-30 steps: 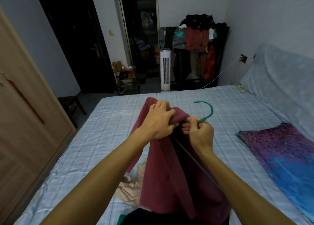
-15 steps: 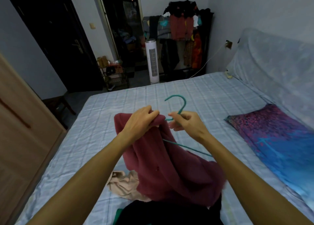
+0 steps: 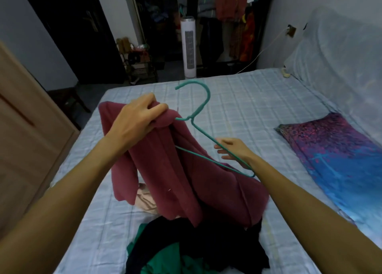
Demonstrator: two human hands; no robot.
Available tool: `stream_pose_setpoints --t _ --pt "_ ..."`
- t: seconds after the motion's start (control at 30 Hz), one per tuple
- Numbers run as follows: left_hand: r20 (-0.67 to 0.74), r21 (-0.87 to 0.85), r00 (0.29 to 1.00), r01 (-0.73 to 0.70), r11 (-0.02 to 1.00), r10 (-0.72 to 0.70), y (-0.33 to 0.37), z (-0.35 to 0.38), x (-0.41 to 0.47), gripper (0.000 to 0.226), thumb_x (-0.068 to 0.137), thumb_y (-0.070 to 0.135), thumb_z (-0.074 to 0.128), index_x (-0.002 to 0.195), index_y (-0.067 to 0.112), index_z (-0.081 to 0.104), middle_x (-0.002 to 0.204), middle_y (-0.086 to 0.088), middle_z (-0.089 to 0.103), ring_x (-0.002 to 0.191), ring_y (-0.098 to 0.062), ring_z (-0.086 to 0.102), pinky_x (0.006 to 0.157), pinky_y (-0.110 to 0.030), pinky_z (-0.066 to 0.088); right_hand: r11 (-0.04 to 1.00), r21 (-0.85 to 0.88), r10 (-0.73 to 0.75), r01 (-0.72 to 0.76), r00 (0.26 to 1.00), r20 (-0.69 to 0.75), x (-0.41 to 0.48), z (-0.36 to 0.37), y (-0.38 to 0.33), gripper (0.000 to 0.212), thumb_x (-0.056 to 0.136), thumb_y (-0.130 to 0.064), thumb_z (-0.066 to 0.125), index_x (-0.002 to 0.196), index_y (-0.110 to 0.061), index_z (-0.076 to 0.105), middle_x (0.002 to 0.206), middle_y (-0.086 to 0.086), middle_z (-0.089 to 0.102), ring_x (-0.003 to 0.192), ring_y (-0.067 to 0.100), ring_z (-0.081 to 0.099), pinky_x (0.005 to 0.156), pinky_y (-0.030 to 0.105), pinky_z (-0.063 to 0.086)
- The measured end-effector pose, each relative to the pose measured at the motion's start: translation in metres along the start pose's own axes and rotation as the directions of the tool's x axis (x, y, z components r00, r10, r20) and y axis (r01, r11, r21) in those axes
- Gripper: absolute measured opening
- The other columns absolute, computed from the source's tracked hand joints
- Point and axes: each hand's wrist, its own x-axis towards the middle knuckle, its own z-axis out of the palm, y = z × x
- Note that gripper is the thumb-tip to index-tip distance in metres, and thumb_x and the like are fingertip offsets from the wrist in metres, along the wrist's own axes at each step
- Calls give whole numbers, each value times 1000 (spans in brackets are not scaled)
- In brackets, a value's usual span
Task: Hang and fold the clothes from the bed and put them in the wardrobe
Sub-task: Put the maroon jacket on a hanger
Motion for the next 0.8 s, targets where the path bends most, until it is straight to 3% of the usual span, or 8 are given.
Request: stream_pose_setpoints --t 0.13,0.27,0.37,0.43,0.53,0.63,0.7,0.8 --pt "-61 -52 992 106 993 -109 -18 -8 -14 25 88 28 61 108 14 54 89 -14 48 71 -29 51 56 -39 45 999 37 -4 1 997 76 3 16 9 25 93 -19 58 117 -14 61 108 6 64 99 19 58 94 41 48" --pt "-130 -119 981 130 984 -145 -17 -16 -14 25 88 26 64 106 9 58 88 -14 48 70 -27 50 58 -40 46 983 -126 -130 134 991 43 9 44 9 44 85 -14 69 127 -11 57 112 -1 63 100 7 58 85 15 50" --pt "-176 -140 974 118 983 -142 -8 -23 -8 26 89 24 63 105 5 61 88 -15 49 72 -27 51 59 -38 46 936 -308 -132 170 981 140 22 74 1 43 92 -20 60 133 -12 51 124 0 59 113 13 55 104 32 41" --pt "-194 -144 972 106 984 -133 -6 -27 -6 26 89 25 63 105 4 62 88 -16 50 72 -27 51 59 -39 46 856 -498 -35 137 977 208 28 92 0 37 97 -24 47 131 -10 51 125 9 57 121 25 50 105 38 37" --pt "-202 -156 971 100 983 -131 -11 -33 -7 34 93 34 54 104 4 63 87 -15 49 71 -26 51 59 -38 46 814 -560 -26 158 971 236 39 104 8 33 95 -26 48 124 -14 58 124 15 59 117 31 53 102 42 42" --pt "-164 -92 977 119 989 -133 -25 -34 -16 34 93 38 53 106 8 63 89 -13 49 69 -26 52 56 -37 47 815 -557 -146 160 987 69 51 92 14 19 85 -25 56 100 -25 67 99 6 70 96 24 65 81 35 52" --pt "-119 3 979 165 986 -163 -41 -27 -26 28 90 34 60 110 14 59 91 -10 48 67 -27 53 52 -38 48 841 -521 -230 143 968 -105 52 66 7 11 84 -24 59 79 -21 68 79 2 70 81 19 66 64 29 48" --pt "-47 136 969 245 960 -241 -59 -10 -40 31 87 28 66 114 17 55 91 -10 48 63 -30 54 45 -37 48 870 -468 -325 154 894 -310 51 17 -20 16 79 -34 64 70 -21 67 70 -1 68 76 19 66 61 28 45"
